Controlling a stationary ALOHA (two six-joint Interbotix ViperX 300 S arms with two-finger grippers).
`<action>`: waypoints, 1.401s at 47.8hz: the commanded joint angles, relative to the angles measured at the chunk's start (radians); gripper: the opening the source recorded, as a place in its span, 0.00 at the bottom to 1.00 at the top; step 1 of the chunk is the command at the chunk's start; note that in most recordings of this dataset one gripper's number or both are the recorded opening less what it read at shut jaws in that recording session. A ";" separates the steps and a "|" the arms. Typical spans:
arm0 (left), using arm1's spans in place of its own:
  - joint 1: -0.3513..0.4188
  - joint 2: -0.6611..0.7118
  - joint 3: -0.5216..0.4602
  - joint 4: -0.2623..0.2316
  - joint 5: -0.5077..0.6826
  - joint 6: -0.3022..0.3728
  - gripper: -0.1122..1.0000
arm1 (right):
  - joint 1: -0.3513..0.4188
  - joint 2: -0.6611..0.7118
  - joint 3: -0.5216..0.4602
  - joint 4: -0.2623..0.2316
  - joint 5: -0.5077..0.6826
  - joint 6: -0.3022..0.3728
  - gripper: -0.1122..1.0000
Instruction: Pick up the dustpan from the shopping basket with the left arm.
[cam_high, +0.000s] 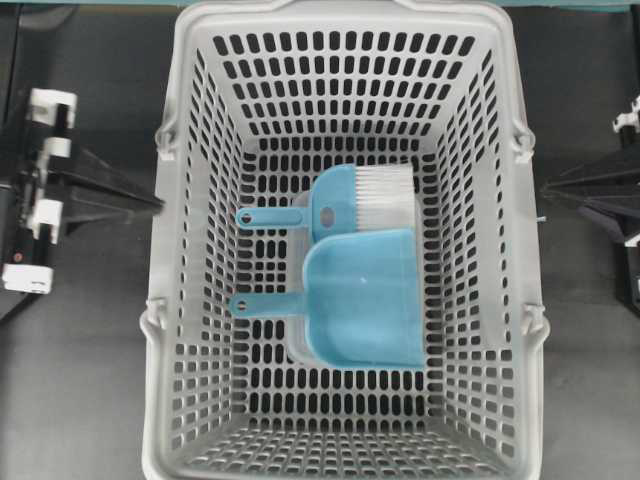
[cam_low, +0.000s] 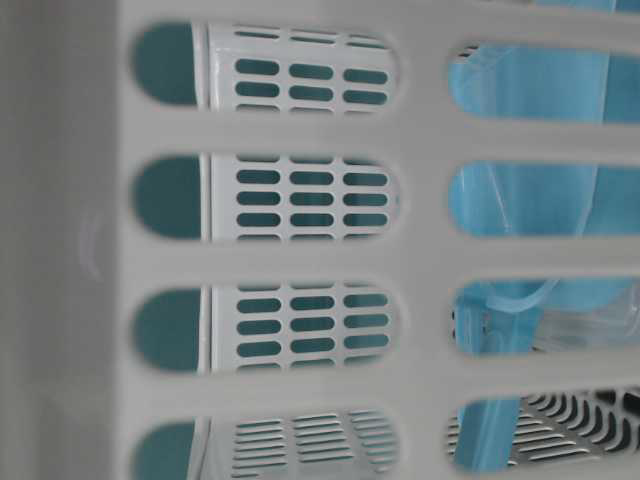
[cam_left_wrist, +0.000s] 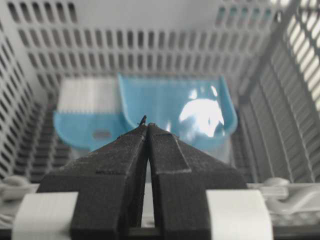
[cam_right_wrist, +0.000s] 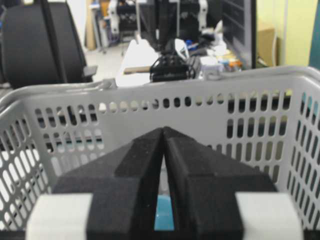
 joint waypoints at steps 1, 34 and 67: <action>-0.023 0.086 -0.135 0.005 0.115 0.002 0.10 | 0.003 0.011 -0.012 0.005 -0.005 0.002 0.09; -0.058 0.640 -0.578 0.005 0.571 0.005 0.24 | 0.012 0.012 -0.006 0.005 -0.005 0.003 0.09; -0.097 0.871 -0.592 0.005 0.660 -0.014 0.91 | 0.028 0.012 0.011 0.005 -0.009 0.003 0.09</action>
